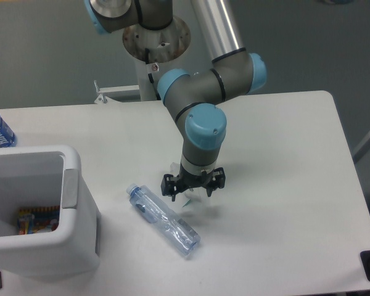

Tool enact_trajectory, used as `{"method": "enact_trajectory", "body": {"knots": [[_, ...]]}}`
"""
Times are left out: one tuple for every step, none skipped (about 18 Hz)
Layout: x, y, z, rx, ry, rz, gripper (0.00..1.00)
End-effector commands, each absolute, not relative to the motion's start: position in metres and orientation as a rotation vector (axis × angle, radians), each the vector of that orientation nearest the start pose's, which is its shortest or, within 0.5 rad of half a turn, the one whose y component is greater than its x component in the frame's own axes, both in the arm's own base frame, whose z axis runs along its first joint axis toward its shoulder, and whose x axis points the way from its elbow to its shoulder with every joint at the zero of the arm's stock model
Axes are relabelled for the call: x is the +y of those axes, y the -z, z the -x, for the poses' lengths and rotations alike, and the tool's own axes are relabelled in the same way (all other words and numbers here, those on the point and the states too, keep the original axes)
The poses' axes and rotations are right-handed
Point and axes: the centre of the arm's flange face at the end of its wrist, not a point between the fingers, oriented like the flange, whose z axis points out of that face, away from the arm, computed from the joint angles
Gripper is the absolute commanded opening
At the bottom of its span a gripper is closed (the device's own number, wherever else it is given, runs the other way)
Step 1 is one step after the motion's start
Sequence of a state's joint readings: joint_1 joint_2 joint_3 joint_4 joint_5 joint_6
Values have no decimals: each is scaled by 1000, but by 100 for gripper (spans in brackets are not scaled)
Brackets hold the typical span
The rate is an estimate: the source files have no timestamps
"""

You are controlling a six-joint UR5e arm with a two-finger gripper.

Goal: Place the trash in the trash can
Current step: 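Lower the gripper onto the white paper and close on it, then lift the white paper and carry it over the white bin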

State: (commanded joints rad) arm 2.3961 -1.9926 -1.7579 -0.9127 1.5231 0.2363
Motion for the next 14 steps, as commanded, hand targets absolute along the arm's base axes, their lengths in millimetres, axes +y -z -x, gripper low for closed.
{"method": "enact_trajectory", "body": {"knots": [[510,-231,347,-900,19,2940,95],[509,-231,346,-904,9,2946,85],[508,-231,346,-906,-1,2949,74],[508,-230,346,-907,-14,2959,63],[505,-227,345,-910,-37,2976,55],[503,-225,342,-907,-75,2996,49],[500,-222,341,-911,-103,3014,41],[498,-221,340,-913,-118,3022,36],[497,-221,340,-914,-123,3025,30],[497,-222,340,-914,-124,3024,21],[496,-223,341,-916,-125,3022,11],[496,-225,341,-915,-130,3020,0],[496,-227,341,-915,-132,3017,0],[496,-229,341,-914,-134,3015,0]]}}
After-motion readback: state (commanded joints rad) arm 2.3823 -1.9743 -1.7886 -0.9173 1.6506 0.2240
